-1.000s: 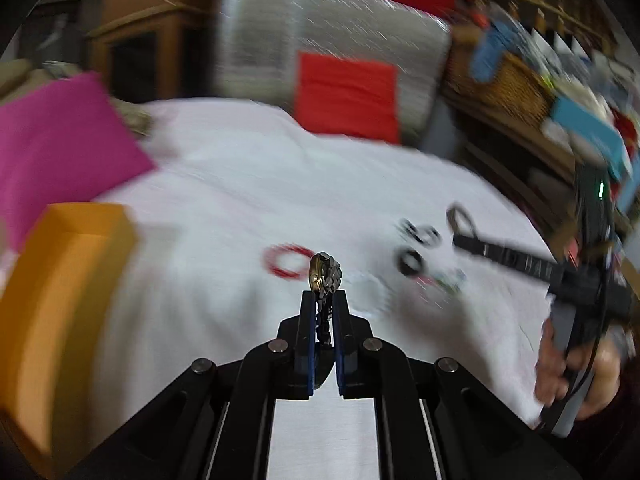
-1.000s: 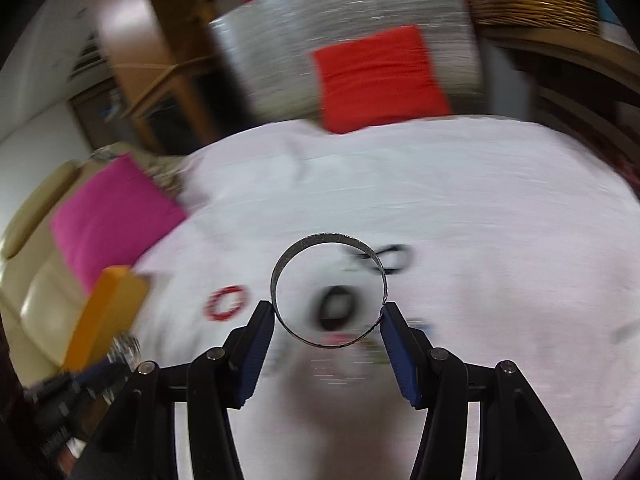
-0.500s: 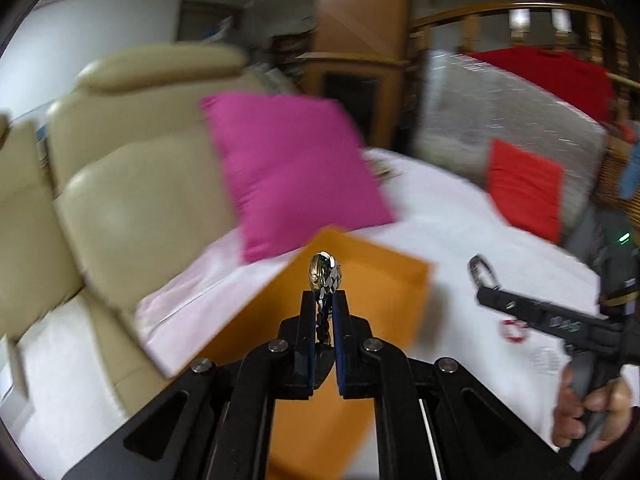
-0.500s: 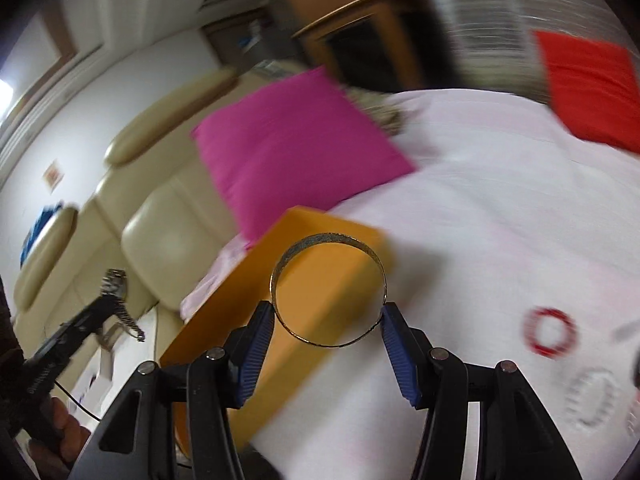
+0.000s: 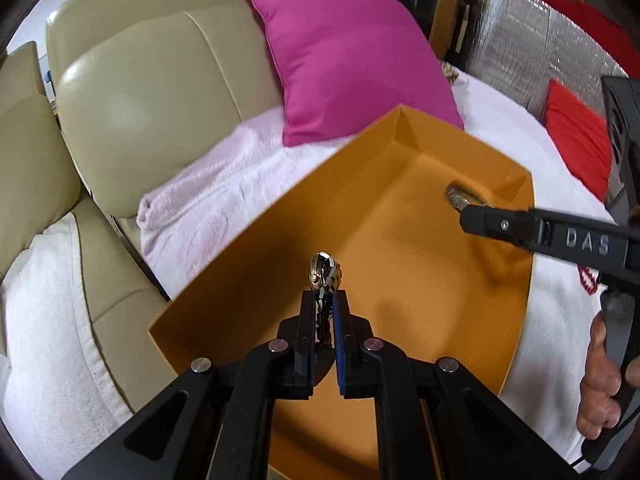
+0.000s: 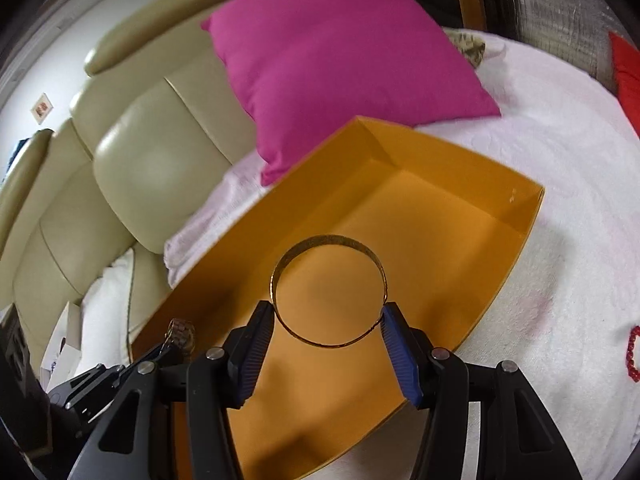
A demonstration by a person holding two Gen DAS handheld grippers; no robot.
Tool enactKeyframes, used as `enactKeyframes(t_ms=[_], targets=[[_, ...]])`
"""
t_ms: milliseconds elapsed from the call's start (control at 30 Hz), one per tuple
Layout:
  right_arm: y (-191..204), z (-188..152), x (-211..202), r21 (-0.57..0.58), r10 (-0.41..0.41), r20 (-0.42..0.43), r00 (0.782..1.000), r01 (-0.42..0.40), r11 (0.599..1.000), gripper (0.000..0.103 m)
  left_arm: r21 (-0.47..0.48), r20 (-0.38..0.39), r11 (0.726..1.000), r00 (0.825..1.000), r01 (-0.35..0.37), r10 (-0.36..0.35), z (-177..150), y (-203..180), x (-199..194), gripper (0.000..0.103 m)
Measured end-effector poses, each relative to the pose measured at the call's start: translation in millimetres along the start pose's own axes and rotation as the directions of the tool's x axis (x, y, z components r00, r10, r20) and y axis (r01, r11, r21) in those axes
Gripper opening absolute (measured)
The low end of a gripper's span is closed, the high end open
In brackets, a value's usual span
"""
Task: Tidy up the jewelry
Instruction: 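Carry the watch and the silver bangle in both tools over the orange box, then open both tools to drop the watch and bangle into the orange box, then grasp the multicolor bead bracelet with the right tool while the left tool returns to the bed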
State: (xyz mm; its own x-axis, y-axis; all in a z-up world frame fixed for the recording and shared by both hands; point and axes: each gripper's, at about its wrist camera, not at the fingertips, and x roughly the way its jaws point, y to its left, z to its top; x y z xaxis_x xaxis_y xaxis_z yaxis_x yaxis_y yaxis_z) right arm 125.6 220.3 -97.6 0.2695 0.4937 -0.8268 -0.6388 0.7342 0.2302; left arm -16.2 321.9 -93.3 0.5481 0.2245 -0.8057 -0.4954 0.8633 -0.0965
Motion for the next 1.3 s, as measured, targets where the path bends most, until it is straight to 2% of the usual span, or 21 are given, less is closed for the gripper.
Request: enactKeyframes(t_ms=[67,133,200,233,267,367,433,500,633,733,833,867,933,1000,1100,1167,1300], targets=[[-3.2,0.3,1.2,0.017,-0.011,-0.016,1.000,0.011,1.000,0.070,-0.002,-0.012,1.000,1.000,-0.005,0.005,-2.8,2.4,1.7,0.009],[-7.3,0.8,-1.8,0.033,-0.003,-0.007,1.000,0.003,0.999,0.071,0.000,-0.002,1.000,1.000,-0.021,0.021,-2.7,3.1,2.3,0.010],[-12.6,1.2,-10.6,0.044,0.006,0.011,1.000,-0.006,0.999,0.071,-0.003,0.007,1.000,1.000,-0.029,0.029,-1.3,3.9,-1.0,0.025],[-16.1,0.8,-20.8,0.047,0.006,0.030,1.000,-0.007,0.999,0.071,-0.010,0.015,0.999,0.999,-0.031,0.031,-0.4,4.6,-5.1,0.040],[-19.2,0.8,-30.1,0.050,0.009,0.056,0.998,-0.011,0.999,0.071,-0.015,0.029,0.999,0.999,-0.037,0.037,0.7,5.0,-8.5,0.049],[-29.5,-0.5,-65.9,0.056,0.006,0.136,0.991,-0.014,0.998,0.071,0.002,0.108,0.998,0.992,-0.066,0.065,4.3,-3.6,-29.6,0.050],[-45.1,-6.6,-95.2,0.075,0.001,0.195,0.981,-0.016,0.997,0.071,0.022,0.135,0.998,0.989,-0.067,0.063,7.0,-13.8,-40.3,0.050],[-69.4,-17.1,-129.0,0.104,-0.023,0.244,0.969,-0.002,0.995,0.071,0.044,0.164,0.998,0.986,-0.042,0.034,9.7,-29.1,-54.5,0.051],[-126.4,-45.9,-193.3,0.184,-0.074,0.321,0.944,0.014,0.983,0.071,0.115,0.224,0.993,0.974,0.005,-0.031,12.4,-74.6,-83.2,0.067],[-180.9,-76.9,-243.3,0.268,-0.139,0.363,0.921,0.039,0.963,0.070,0.211,0.252,0.976,0.962,0.053,-0.107,9.8,-124.8,-100.0,0.068],[-239.4,-116.1,-282.8,0.379,-0.223,0.381,0.897,0.069,0.923,0.068,0.303,0.212,0.945,0.958,0.122,-0.192,4.4,-170.5,-99.1,0.069],[-257.7,-130.3,-291.1,0.421,-0.245,0.379,0.892,0.070,0.904,0.062,0.331,0.184,0.930,0.956,0.160,-0.230,1.7,-190.2,-96.9,0.069],[-291.9,-157.0,-302.0,0.507,-0.274,0.367,0.889,0.056,0.860,0.055,0.362,0.154,0.909,0.948,0.208,-0.279,-3.9,-217.8,-91.2,0.069],[-316.7,-179.7,-306.4,0.568,-0.287,0.365,0.886,0.032,0.823,0.055,0.393,0.115,0.885,0.942,0.249,-0.316,-11.6,-246.6,-80.7,0.069],[-346.9,-207.9,-303.0,0.625,-0.287,0.356,0.890,0.002,0.781,0.055,0.425,0.025,0.843,0.927,0.329,-0.374,-26.8,-284.2,-61.6,0.069],[-359.9,-219.8,-302.8,0.651,-0.292,0.328,0.899,0.009,0.759,0.051,0.436,-0.014,0.830,0.925,0.348,-0.380,-35.0,-303.8,-50.5,0.069],[-385.2,-240.3,-309.6,0.687,-0.274,0.298,0.914,-0.005,0.727,0.051,0.472,-0.054,0.795,0.913,0.380,-0.404,-54.0,-336.9,-31.9,0.069]])
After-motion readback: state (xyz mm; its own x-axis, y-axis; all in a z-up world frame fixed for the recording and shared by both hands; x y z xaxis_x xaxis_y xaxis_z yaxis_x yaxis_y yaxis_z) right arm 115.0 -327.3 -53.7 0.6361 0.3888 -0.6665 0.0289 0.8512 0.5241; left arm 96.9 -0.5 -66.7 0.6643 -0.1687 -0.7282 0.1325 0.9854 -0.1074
